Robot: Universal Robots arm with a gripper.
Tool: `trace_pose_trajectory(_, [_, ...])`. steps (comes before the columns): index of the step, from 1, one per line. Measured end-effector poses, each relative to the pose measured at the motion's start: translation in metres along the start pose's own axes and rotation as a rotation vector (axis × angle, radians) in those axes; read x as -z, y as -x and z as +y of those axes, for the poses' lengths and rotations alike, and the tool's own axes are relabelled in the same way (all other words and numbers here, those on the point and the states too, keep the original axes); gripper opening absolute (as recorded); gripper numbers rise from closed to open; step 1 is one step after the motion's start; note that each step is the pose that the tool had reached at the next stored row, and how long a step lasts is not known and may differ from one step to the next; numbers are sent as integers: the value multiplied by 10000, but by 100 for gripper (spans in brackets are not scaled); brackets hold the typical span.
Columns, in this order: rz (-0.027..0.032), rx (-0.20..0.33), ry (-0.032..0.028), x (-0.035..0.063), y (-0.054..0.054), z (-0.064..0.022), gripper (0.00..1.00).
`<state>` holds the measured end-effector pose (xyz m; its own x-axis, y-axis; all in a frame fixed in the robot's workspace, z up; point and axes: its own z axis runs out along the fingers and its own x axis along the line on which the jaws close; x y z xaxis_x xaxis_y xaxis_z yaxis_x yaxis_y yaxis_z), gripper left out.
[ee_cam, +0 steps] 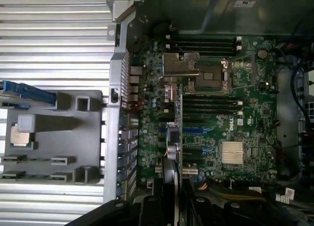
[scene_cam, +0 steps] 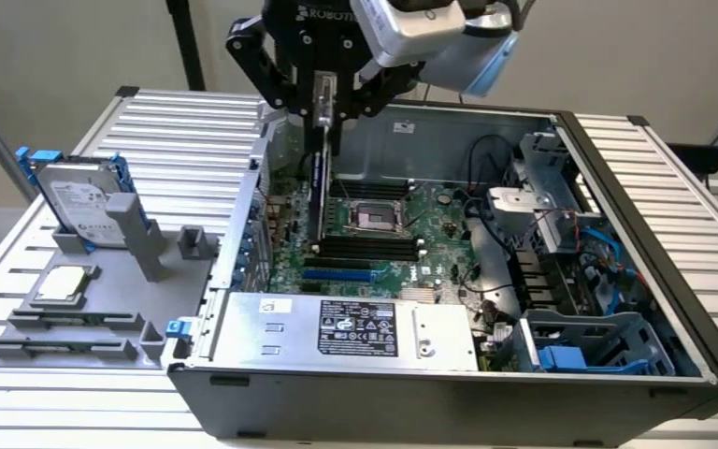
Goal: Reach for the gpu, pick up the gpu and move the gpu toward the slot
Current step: 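Pick up the gpu and move the gpu toward the slot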
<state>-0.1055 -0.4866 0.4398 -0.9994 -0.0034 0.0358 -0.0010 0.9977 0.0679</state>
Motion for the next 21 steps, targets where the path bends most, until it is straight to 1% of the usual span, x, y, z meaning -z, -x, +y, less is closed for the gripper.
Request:
trace_pose_trajectory(5, [42, -7, -119, -20, 226, -2, 26])
trace_pose_trajectory(8, [63, -13, -218, -35, 364, 0, 26])
trace_pose_trajectory(10, [70, -16, -301, -48, 432, 16, 26])
trace_pose_trajectory(14, [71, -24, -470, -94, 504, 108, 26])
trace_pose_trajectory(16, [71, -26, -532, -121, 533, 159, 26])
trace_pose_trajectory(19, [72, -27, -595, -168, 570, 229, 26])
trace_pose_trajectory(21, [70, -16, -621, -200, 590, 270, 26])
